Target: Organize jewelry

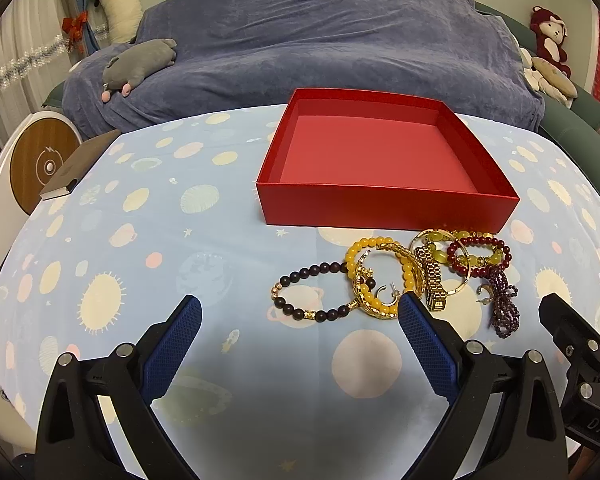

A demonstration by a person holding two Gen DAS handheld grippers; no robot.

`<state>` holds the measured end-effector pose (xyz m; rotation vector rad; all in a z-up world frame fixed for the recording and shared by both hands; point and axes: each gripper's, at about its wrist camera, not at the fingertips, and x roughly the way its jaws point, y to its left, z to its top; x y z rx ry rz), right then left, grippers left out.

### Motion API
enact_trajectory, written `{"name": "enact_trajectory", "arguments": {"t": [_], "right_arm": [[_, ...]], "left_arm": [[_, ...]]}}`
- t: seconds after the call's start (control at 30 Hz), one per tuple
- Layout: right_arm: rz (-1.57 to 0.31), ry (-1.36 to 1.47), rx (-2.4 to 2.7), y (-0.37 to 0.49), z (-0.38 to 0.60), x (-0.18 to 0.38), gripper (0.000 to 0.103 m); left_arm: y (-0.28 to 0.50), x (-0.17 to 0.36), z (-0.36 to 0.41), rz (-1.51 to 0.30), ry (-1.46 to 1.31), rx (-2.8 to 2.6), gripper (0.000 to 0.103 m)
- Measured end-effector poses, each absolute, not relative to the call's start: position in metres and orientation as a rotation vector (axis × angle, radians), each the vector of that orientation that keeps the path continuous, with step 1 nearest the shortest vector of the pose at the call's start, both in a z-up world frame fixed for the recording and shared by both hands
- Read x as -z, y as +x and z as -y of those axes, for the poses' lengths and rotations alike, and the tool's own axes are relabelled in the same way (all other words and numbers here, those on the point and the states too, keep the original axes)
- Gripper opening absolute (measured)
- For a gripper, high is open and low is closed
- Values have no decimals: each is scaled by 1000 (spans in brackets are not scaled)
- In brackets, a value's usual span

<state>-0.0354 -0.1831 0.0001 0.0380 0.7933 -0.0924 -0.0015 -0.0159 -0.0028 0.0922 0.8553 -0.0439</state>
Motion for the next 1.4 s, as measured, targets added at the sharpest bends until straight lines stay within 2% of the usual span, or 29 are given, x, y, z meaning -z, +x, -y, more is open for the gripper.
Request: {"name": "enact_trajectory", "arguments": {"t": [1.4], "right_arm": [[-775,29,95,-36,179,-1,96]], "left_arm": [[-2,4,16,-842,98,40,94]]}}
